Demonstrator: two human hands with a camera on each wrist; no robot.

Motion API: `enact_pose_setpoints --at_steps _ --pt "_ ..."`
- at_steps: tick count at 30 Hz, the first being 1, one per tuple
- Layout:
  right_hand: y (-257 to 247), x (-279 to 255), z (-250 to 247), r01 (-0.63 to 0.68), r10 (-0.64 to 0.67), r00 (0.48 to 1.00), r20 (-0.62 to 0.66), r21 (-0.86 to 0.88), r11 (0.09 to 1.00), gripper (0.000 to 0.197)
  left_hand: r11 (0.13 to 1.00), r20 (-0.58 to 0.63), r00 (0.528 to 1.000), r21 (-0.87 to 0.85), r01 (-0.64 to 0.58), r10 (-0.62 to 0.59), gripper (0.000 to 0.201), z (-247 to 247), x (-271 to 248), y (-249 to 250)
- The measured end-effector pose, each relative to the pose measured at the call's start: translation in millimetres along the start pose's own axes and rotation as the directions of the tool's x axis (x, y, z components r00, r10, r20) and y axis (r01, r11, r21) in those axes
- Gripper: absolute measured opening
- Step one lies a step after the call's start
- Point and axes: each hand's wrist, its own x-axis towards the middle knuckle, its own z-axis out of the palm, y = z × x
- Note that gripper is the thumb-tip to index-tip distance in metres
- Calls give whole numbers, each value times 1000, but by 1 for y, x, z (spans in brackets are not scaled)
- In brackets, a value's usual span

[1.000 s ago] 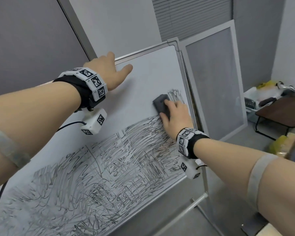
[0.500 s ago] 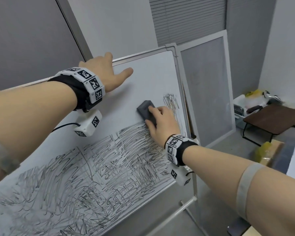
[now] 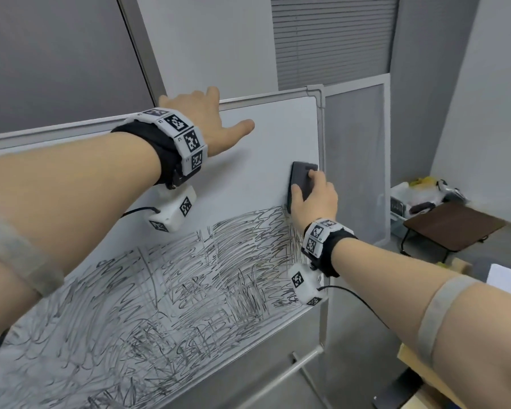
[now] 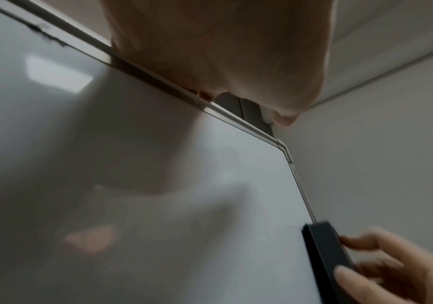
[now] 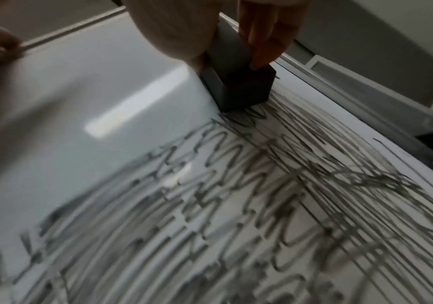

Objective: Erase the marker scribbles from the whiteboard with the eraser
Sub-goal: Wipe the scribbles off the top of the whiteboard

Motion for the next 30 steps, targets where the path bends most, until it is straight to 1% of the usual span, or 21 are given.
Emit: enact_pose_setpoints --at_steps 3,5,7,10,12,14,17,18,20,23,24,26,28,30 --pt "33 -19 3 -135 136 990 31 -35 990 36 1000 9 1000 4 12 -12 90 -2 0 2" --pt "47 -26 4 -171 173 982 72 -33 985 36 1000 5 1000 13 21 -21 91 0 1 1" --pt "43 -18 3 -133 133 988 78 4 991 38 999 1 999 32 34 -34 92 2 2 0" --pt "18 6 -3 34 -36 998 45 54 998 45 998 1 999 43 43 -43 86 2 5 1" --pt "10 14 -5 106 -109 993 36 81 991 50 998 4 999 47 49 -49 83 1 5 2" --pt "19 10 -5 94 -99 994 39 109 990 52 997 9 999 60 53 -53 80 1 5 3" --pt "49 -3 -5 -33 26 995 97 70 997 53 997 33 998 45 56 -57 71 0 6 0" --pt "55 -4 -6 -48 43 992 116 47 998 53 998 38 998 37 56 -57 69 -1 6 -1" --pt "56 2 -8 9 -12 992 125 21 1000 52 998 46 997 31 63 -65 67 -1 7 -3" --pt "40 21 -11 142 -146 986 76 52 988 51 997 53 996 41 69 -71 65 0 8 0" --pt "34 27 -12 171 -174 983 56 58 984 50 996 51 996 48 69 -72 65 0 8 2" --pt "32 31 -14 187 -188 981 40 47 981 49 996 51 996 55 70 -73 68 0 6 5" --pt "42 27 -17 184 -183 981 68 -1 983 48 996 43 996 53 72 -74 70 -2 7 7" --pt "57 15 -19 208 -196 969 152 -70 976 47 995 52 995 55 81 -84 72 -2 6 4"
